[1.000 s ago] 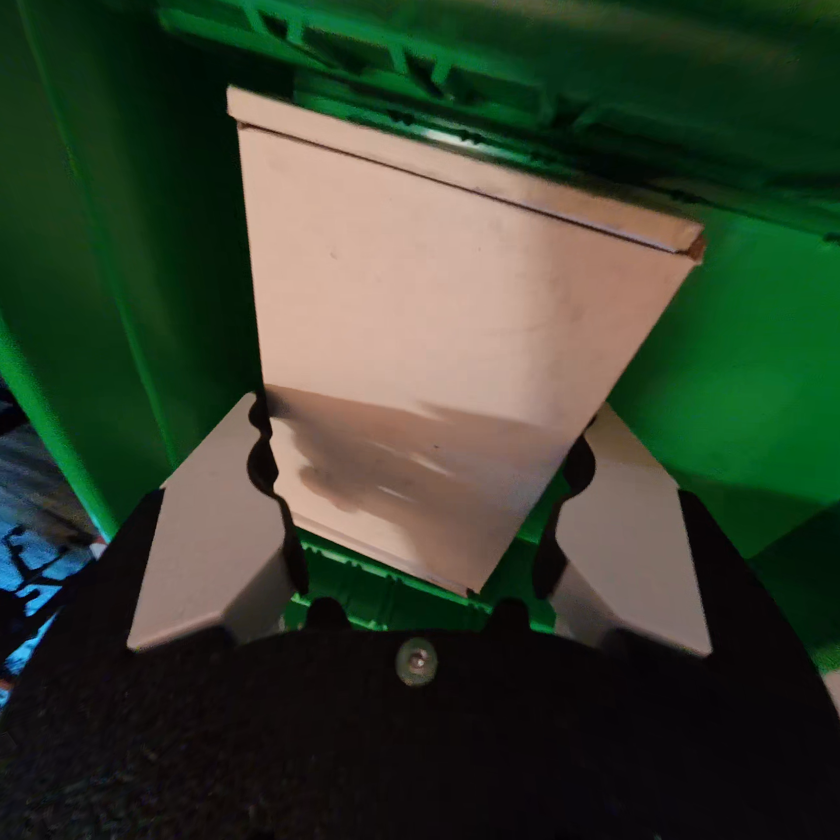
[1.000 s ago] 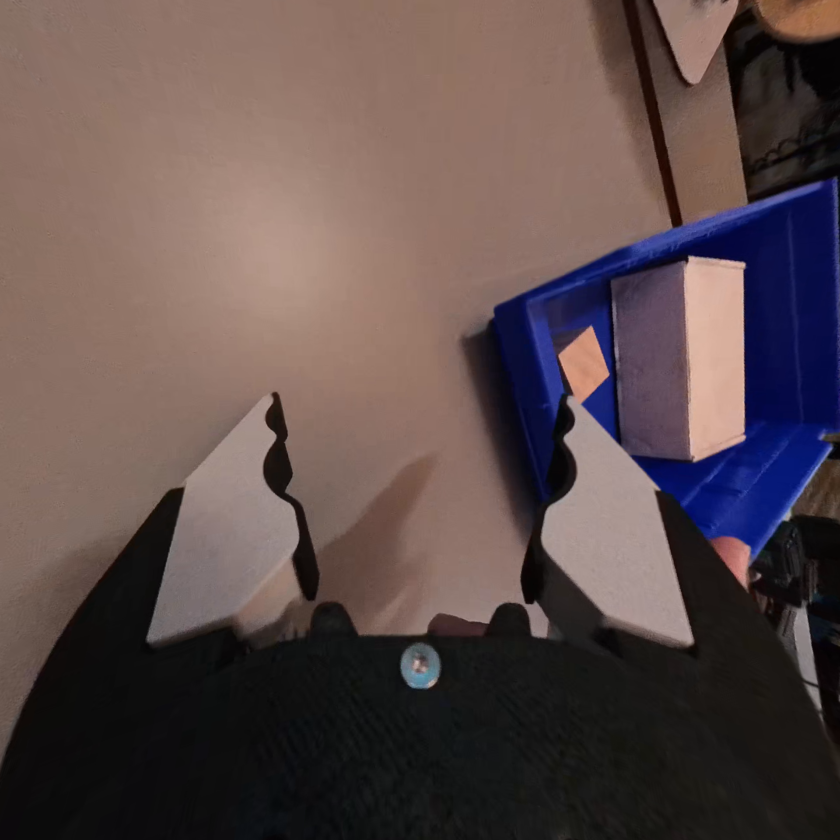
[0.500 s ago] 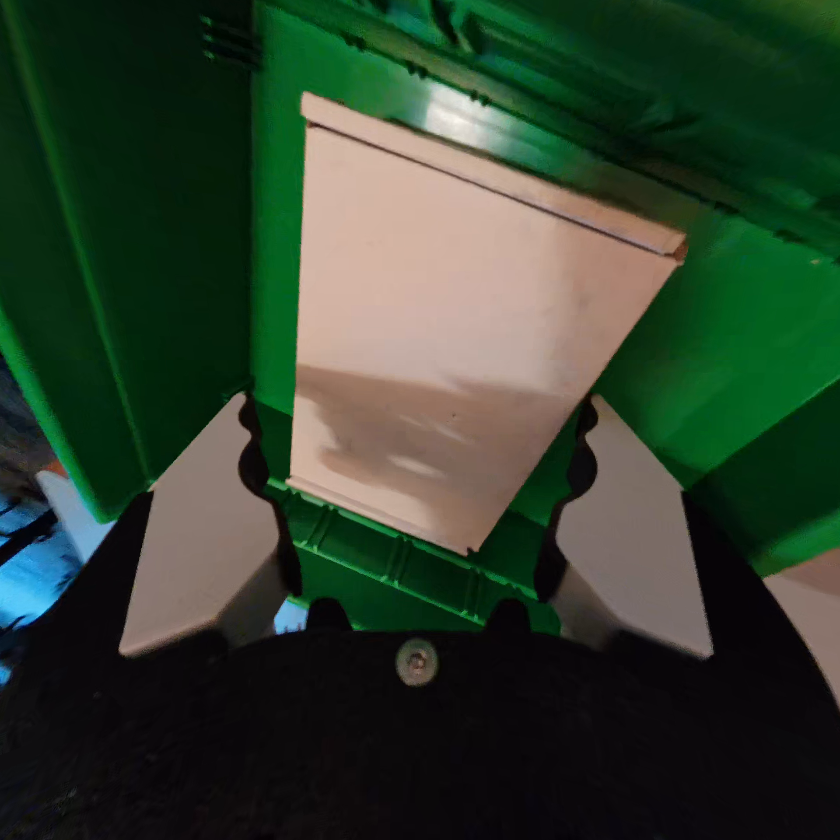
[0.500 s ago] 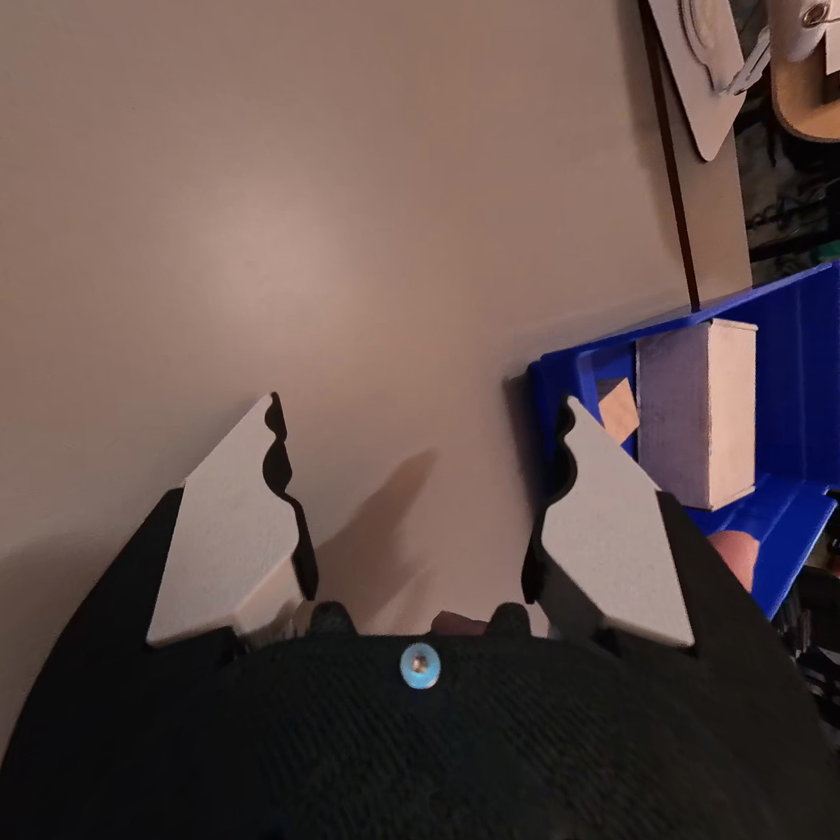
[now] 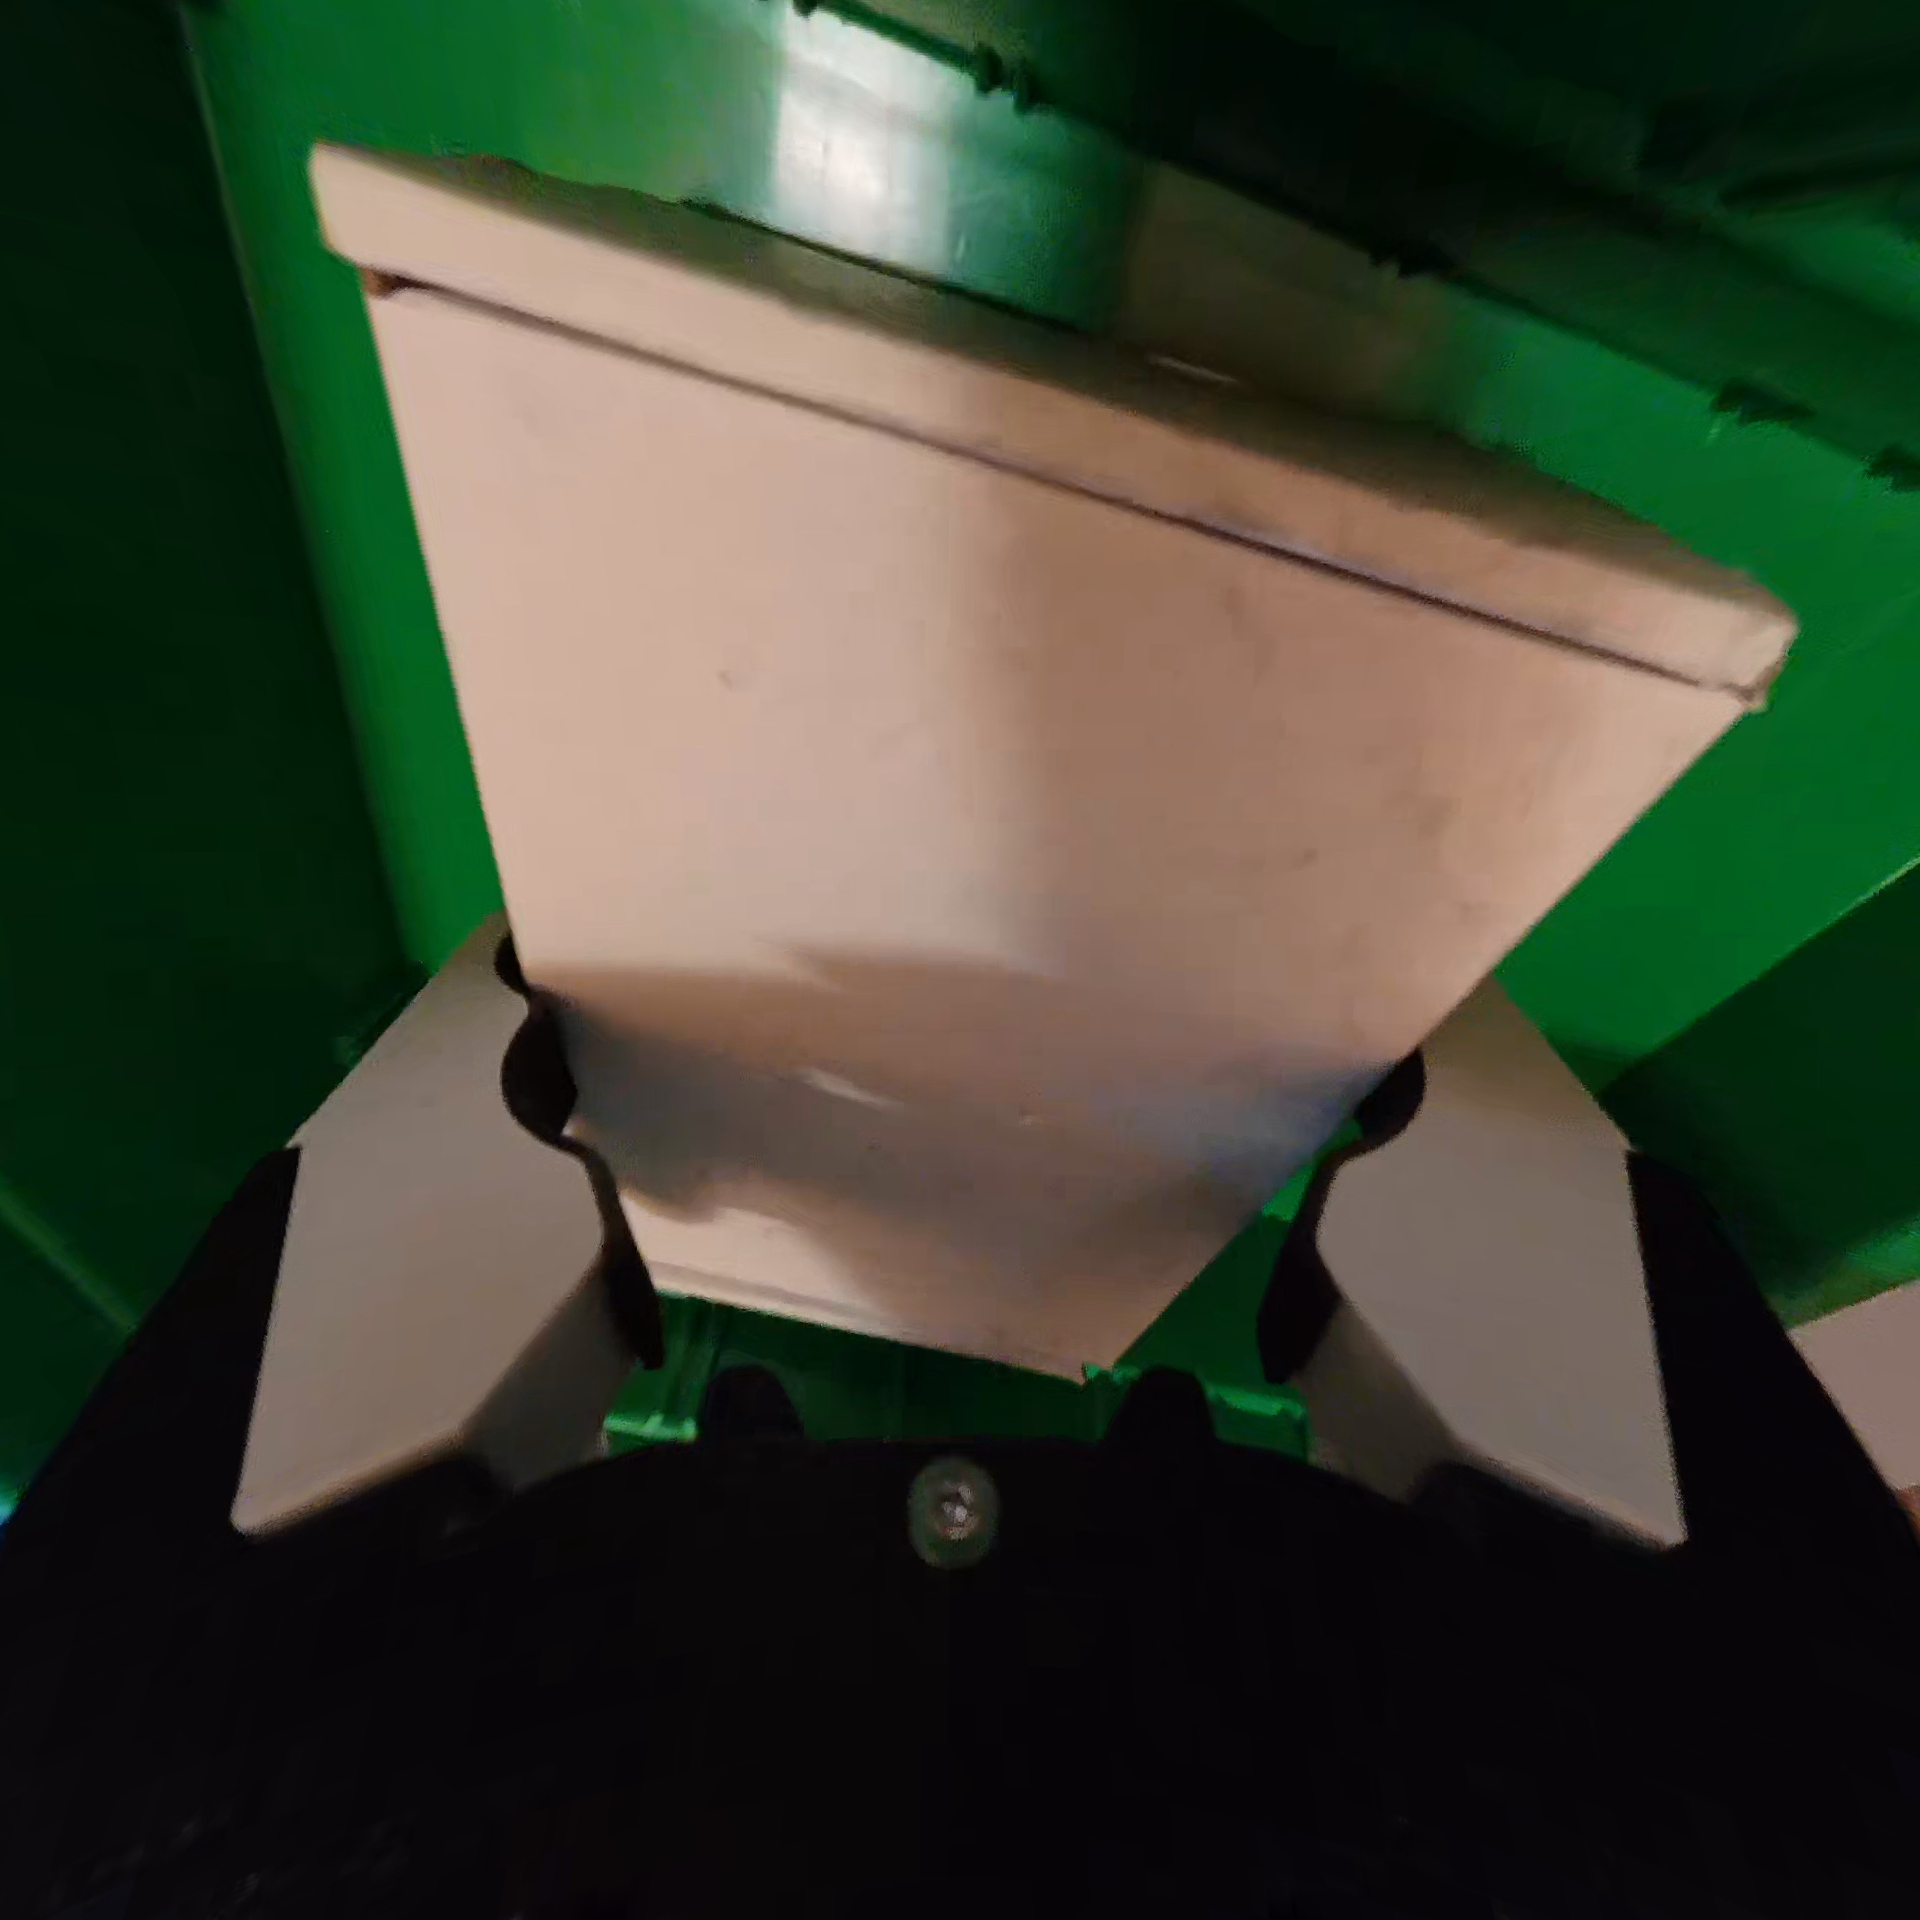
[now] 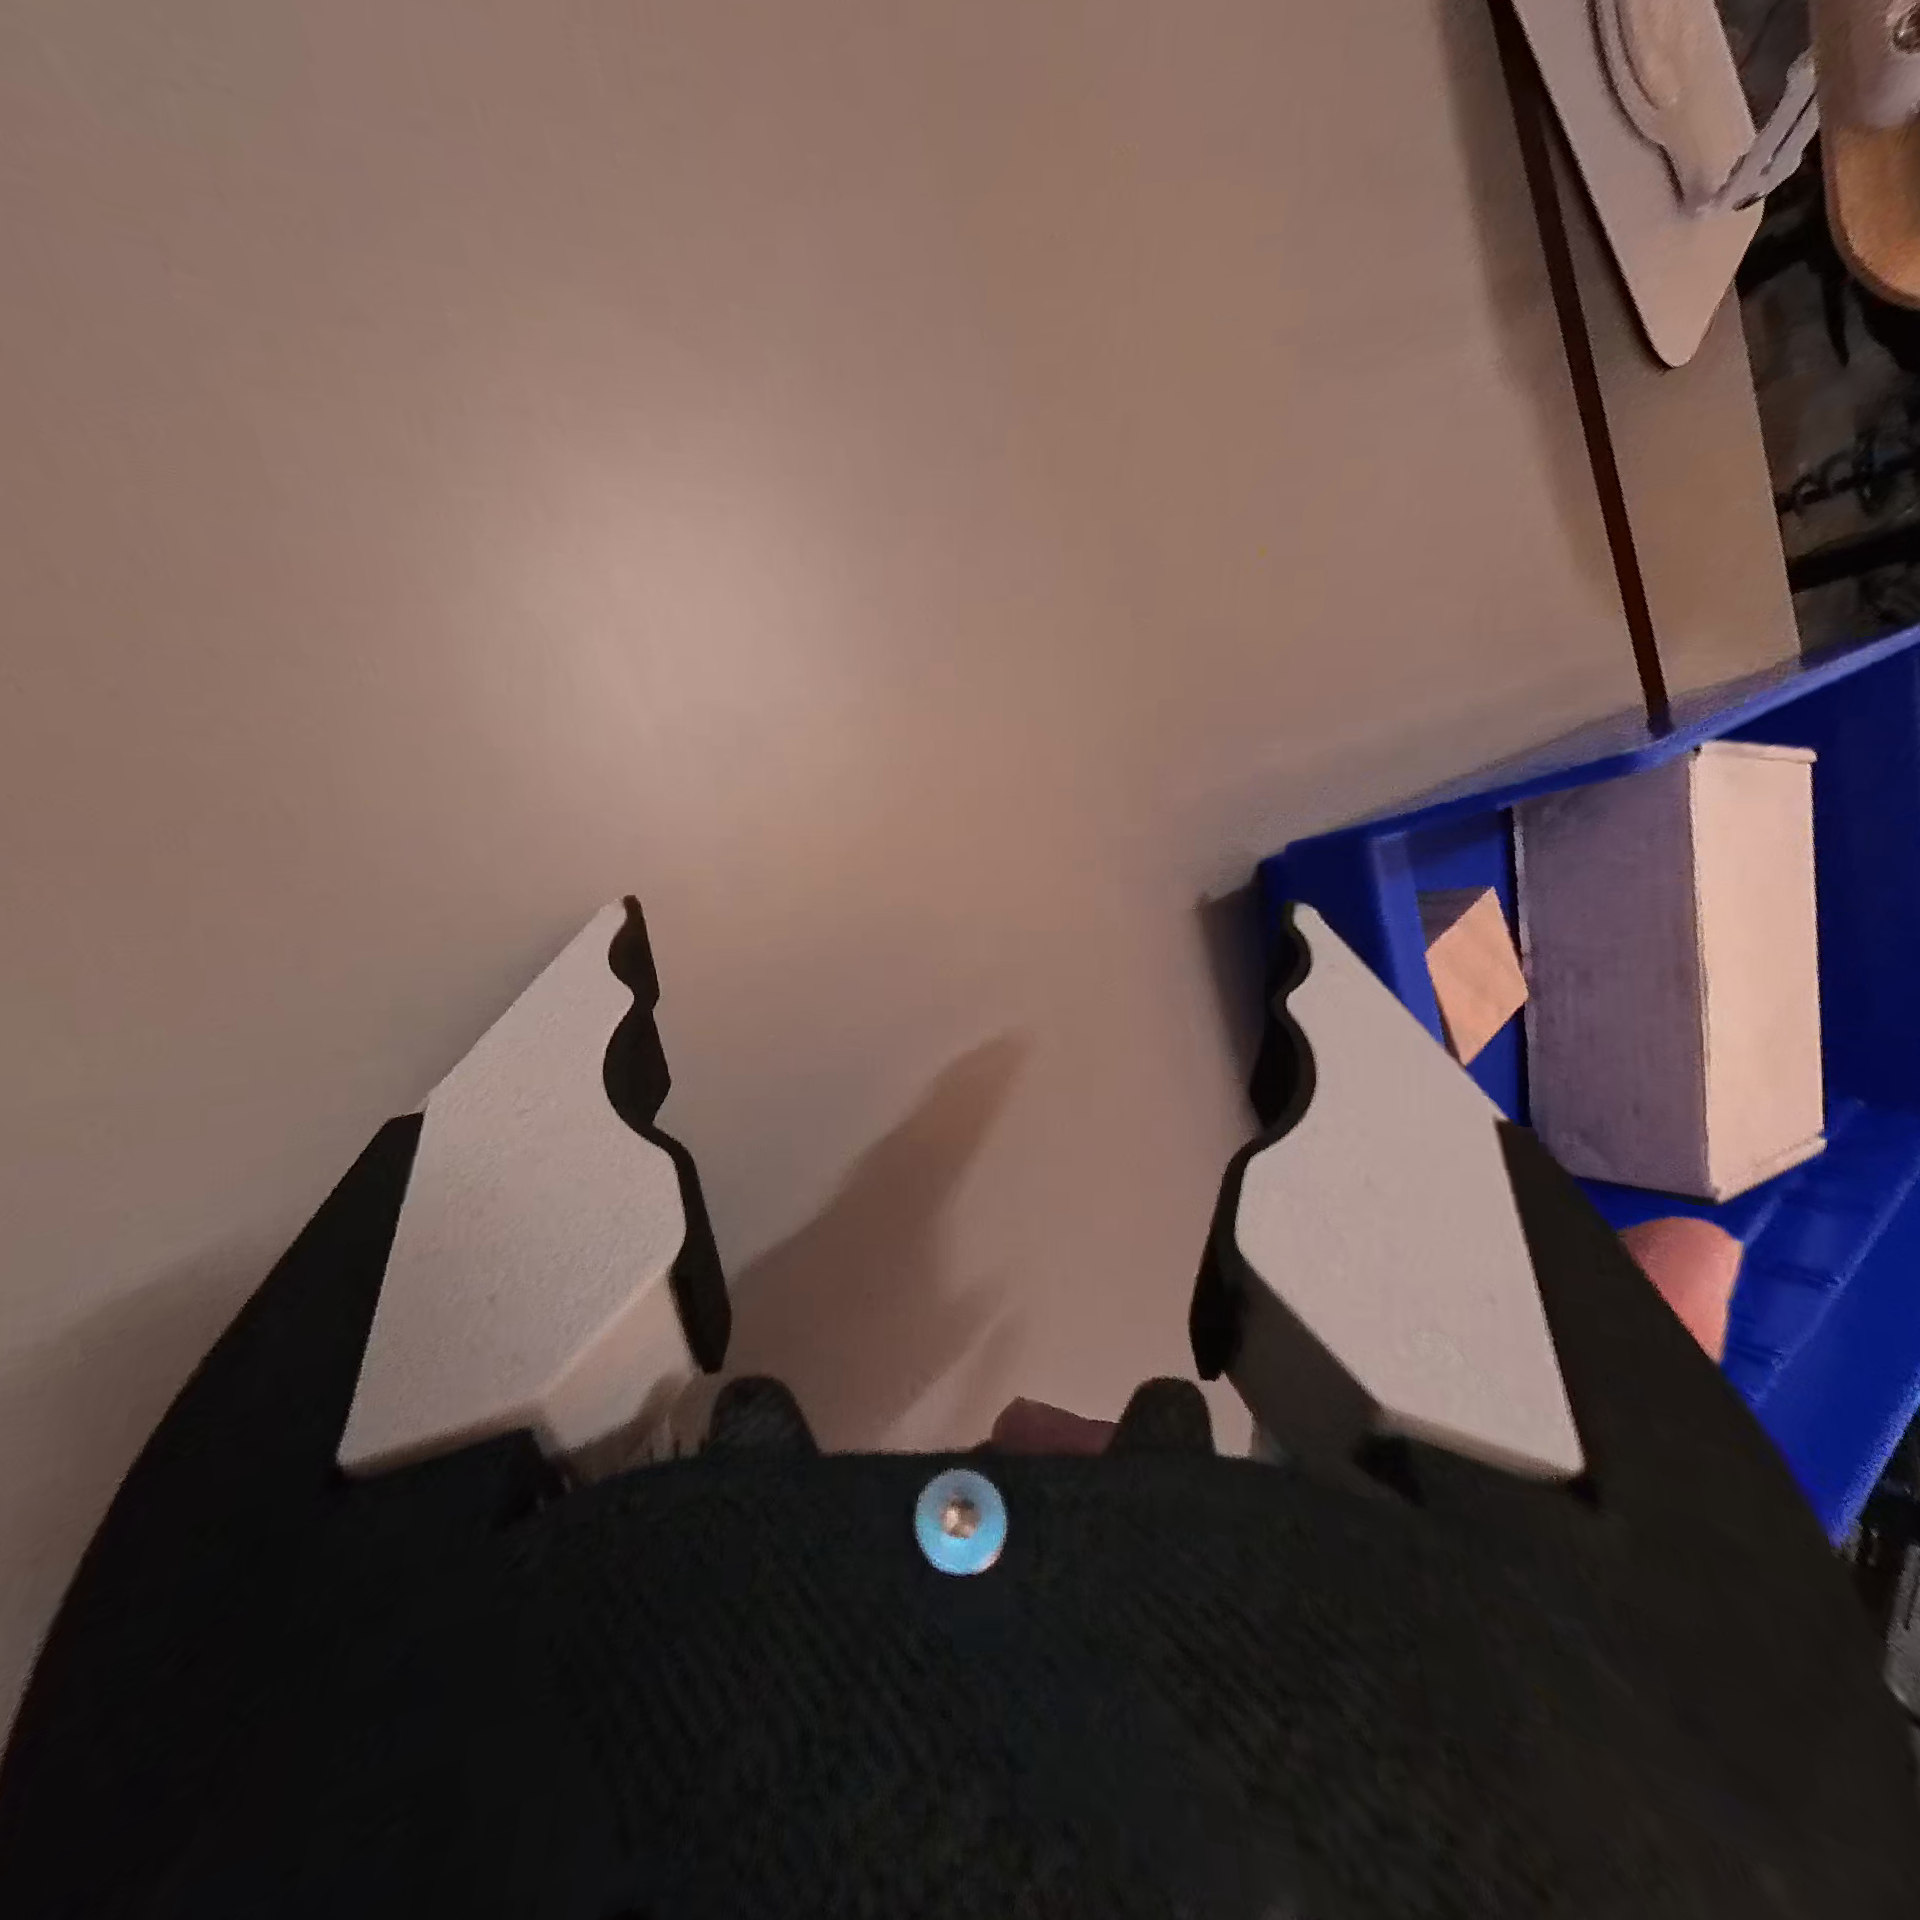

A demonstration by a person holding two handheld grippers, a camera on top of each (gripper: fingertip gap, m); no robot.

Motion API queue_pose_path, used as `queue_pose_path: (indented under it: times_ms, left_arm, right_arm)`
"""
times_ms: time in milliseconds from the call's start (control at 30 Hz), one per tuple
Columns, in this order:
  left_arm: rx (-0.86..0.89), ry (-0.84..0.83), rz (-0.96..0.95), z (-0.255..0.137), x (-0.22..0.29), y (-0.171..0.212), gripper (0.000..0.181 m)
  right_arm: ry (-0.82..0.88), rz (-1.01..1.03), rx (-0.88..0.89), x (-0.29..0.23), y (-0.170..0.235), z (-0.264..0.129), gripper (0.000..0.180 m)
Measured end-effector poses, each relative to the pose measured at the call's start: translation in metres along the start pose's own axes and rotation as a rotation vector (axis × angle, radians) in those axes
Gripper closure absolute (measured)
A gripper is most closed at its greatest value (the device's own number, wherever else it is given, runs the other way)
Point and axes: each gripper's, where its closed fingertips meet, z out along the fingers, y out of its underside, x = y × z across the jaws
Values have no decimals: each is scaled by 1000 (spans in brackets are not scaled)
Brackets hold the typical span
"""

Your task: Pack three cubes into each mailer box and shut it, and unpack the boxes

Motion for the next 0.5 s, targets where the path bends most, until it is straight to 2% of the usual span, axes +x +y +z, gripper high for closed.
queue_pose_path:
  times_ms: [33, 267, 400, 500]
  left_arm:
    - [-5, -24, 12, -2, -2, 2, 31]
    - [35, -102, -19, -50, -1, 16, 32]
    - [82, -162, -24, -111, 12, 11, 32]
    - [134, -239, 0, -167, 37, -10, 32]
  right_arm:
    - [0, 4, 14, 1, -4, 2, 65]
    - [31, -24, 44, 5, -20, 4, 67]
    - [30, -19, 57, -1, -26, 2, 68]
    - [54, 16, 58, 1, -26, 2, 68]
